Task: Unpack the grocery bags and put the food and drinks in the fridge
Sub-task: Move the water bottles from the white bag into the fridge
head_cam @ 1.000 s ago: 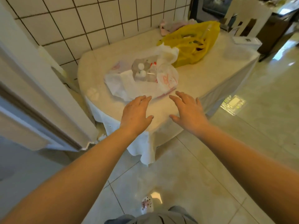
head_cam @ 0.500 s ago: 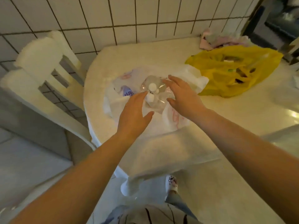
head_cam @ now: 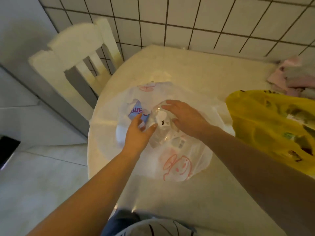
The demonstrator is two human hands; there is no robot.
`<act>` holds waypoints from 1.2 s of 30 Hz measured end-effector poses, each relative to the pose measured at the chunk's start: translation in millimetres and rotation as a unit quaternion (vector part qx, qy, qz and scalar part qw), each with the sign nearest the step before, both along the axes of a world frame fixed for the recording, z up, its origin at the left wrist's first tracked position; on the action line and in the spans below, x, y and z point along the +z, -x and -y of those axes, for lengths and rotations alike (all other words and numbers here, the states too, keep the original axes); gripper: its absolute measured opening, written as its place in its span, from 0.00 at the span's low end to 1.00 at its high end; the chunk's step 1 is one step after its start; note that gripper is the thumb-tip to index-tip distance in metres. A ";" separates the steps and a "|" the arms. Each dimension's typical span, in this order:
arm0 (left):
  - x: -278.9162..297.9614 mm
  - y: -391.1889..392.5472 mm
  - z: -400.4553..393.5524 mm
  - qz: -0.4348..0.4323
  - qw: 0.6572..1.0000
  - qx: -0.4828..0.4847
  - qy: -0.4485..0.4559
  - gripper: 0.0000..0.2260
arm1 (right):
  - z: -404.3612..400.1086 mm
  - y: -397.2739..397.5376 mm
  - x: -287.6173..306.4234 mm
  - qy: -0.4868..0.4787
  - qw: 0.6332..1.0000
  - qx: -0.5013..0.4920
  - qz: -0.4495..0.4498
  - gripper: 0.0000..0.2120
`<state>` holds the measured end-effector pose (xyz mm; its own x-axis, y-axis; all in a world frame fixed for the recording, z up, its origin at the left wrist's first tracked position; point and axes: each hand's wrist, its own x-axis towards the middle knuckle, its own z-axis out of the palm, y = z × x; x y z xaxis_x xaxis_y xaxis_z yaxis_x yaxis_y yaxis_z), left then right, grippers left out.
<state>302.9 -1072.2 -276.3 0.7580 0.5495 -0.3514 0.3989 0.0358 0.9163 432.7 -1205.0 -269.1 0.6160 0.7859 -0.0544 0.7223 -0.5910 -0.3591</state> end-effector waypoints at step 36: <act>35.0 -27.2 20.5 0.095 0.993 -0.028 -0.061 0.20 | -1.8 -66.8 22.5 -0.165 0.979 -0.063 -0.099 0.29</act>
